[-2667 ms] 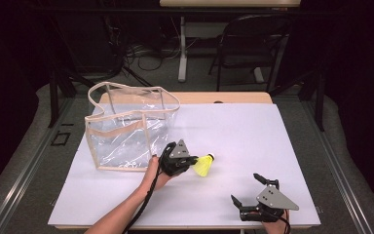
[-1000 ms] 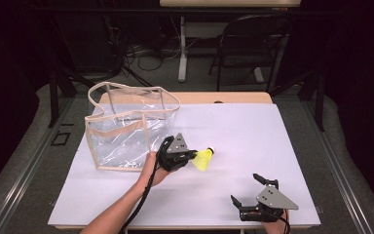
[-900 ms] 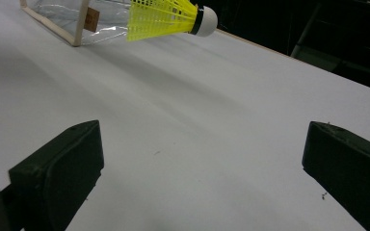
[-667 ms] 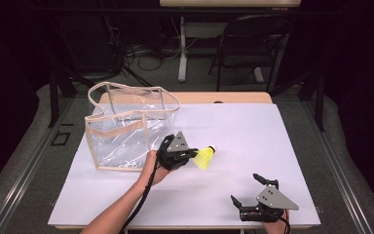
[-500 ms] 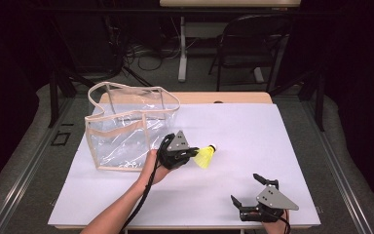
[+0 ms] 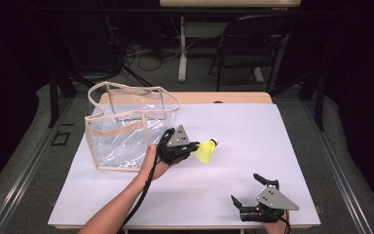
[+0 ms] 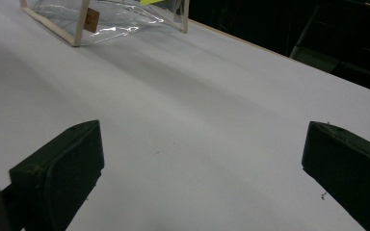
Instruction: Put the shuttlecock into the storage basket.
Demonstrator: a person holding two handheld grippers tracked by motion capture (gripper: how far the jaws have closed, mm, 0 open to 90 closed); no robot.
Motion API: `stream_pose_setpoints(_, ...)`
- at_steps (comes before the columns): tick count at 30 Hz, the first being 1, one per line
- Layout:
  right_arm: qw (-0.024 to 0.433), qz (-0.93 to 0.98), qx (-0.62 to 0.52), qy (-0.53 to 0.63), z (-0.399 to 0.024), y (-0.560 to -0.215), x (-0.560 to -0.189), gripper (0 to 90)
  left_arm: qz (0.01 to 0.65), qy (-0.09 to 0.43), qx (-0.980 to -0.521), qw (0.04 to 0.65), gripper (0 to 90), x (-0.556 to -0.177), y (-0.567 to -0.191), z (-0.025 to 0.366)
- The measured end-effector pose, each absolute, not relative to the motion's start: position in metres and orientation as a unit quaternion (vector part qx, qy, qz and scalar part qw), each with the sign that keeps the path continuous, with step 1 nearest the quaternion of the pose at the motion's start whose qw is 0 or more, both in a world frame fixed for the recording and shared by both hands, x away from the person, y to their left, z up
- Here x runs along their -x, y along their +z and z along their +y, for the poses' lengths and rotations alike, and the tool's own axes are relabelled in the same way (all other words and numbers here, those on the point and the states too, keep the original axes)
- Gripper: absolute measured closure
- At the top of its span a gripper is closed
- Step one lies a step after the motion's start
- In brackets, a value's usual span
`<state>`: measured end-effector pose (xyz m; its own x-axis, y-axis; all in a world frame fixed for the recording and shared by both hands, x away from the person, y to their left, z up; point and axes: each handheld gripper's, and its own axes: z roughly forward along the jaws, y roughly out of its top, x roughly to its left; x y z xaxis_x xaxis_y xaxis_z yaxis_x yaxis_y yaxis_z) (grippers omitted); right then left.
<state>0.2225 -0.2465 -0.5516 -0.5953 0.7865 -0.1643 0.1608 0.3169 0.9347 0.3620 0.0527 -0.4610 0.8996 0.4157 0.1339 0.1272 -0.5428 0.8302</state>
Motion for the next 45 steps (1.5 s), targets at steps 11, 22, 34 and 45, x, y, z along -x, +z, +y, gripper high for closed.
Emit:
stream_pose_setpoints(11, 0.319, 0.747, -0.317, 0.49, -0.247, -0.551, -0.222, 0.6, 0.159, 0.174, -0.86, 0.453, 88.8, -0.366, -0.447, 0.059)
stream_pose_setpoints(22, 0.319, 0.746, -0.318, 0.49, -0.247, -0.551, -0.222, 0.6, 0.163, 0.189, -0.855, 0.456, 88.8, -0.37, -0.436, 0.066)
stream_pose_setpoints(34, 0.318, 0.746, -0.319, 0.49, -0.246, -0.552, -0.222, 0.7, 0.168, 0.203, -0.85, 0.457, 88.8, -0.373, -0.426, 0.074)
stream_pose_setpoints(45, 0.317, 0.747, -0.319, 0.49, -0.246, -0.552, -0.223, 0.7, 0.176, 0.216, -0.841, 0.464, 88.9, -0.377, -0.414, 0.082)
